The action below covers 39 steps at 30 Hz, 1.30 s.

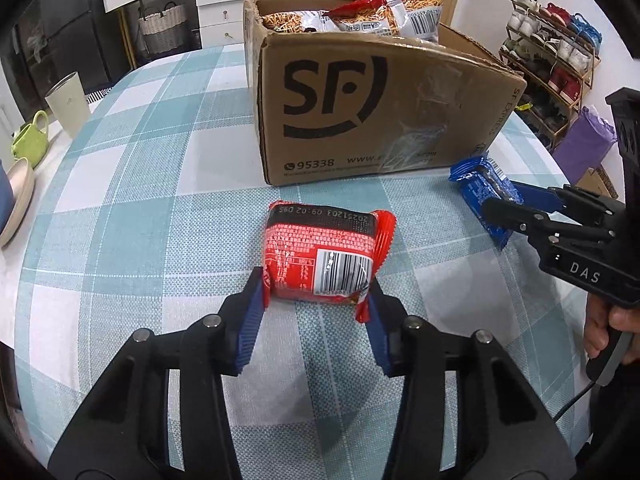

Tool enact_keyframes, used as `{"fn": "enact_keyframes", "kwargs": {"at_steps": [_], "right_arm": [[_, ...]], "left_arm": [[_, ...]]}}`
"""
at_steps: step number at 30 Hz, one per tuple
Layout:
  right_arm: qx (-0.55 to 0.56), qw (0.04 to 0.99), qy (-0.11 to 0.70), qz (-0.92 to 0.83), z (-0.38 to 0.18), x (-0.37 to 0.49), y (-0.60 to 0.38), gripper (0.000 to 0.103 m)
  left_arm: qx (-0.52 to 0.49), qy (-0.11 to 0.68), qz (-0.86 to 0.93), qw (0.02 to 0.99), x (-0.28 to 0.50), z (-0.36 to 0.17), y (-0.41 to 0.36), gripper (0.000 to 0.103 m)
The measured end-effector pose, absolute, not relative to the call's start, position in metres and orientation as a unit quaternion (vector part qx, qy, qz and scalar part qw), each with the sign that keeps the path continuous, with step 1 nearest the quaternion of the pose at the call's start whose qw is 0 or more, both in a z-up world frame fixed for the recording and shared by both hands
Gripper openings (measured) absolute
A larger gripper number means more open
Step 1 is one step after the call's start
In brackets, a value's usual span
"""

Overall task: Organize snacks
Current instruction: 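Lift both held packs and carry them over the cardboard box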

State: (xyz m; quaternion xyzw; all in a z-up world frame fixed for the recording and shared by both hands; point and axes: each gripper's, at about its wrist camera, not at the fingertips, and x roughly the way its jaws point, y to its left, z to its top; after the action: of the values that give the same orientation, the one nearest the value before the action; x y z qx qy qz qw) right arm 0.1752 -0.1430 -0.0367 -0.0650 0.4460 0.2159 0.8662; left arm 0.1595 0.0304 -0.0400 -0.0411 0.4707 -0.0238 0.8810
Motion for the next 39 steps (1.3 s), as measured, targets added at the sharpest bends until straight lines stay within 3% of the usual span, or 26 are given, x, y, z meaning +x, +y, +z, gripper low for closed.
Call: {"fn": "enact_keyframes", "kwargs": {"at_steps": [39], "right_arm": [[-0.047, 0.907, 0.349, 0.23, 0.049, 0.13, -0.155, 0.044]], "left_arm": [[-0.052, 0.367, -0.02, 0.928, 0.114, 0.07, 0.033, 0.041]]}}
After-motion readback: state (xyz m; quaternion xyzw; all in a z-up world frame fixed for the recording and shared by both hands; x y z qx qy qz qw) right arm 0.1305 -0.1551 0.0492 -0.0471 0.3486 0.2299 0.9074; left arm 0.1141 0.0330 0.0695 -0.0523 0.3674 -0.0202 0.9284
